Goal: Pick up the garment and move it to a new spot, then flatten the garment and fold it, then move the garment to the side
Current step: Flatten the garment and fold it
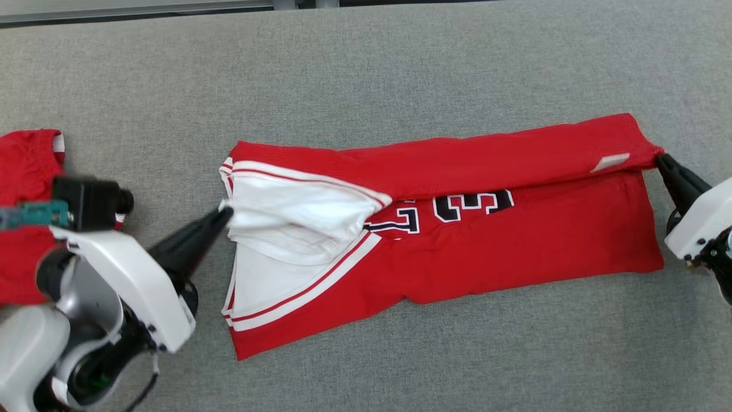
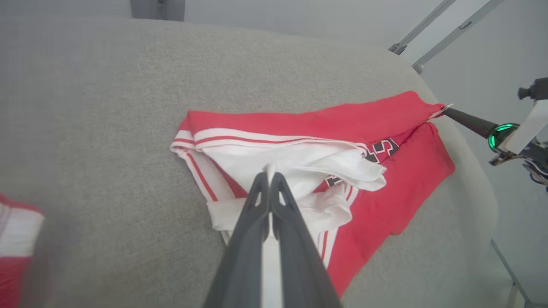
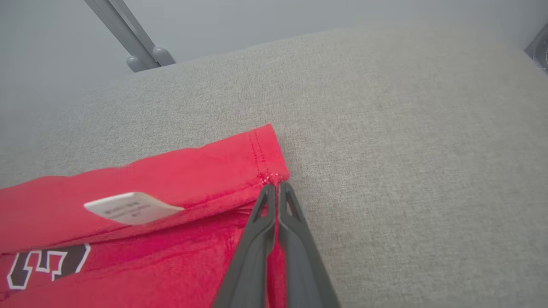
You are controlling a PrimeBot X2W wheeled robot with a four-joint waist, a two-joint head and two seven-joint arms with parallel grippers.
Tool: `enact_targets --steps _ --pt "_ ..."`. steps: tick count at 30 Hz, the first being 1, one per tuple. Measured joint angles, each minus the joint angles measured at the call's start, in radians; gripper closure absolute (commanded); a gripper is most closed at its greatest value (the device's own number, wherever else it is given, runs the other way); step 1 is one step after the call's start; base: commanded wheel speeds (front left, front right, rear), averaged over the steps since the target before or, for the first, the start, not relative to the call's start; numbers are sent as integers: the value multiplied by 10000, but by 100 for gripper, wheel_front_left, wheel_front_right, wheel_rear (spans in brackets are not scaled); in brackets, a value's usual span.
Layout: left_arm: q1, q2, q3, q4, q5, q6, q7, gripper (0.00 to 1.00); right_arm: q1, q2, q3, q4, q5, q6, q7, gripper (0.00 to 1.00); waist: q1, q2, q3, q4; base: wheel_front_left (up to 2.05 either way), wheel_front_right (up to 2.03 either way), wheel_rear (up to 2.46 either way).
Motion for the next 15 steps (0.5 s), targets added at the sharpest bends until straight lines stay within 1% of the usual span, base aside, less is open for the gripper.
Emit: enact_targets --steps 4,9,13,15 --pt "904 -46 23 -316 -174 219 -443 100 464 82 -132 -328 -77 0 205 100 0 0 -16 -48 0 0 0" --pt "1563 -82 161 -378 -416 263 -844 100 941 259 -424 -612 -207 0 318 100 0 0 -24 -110 0 0 0" --pt "1894 -119 17 -167 -397 263 -945 100 1169 468 -554 -629 -355 0 451 100 0 0 -34 -141 0 0 0" --pt "1969 -295 -52 115 -399 251 -1049 100 1198 594 -646 -539 -360 0 479 100 0 0 -36 -137 0 0 0"
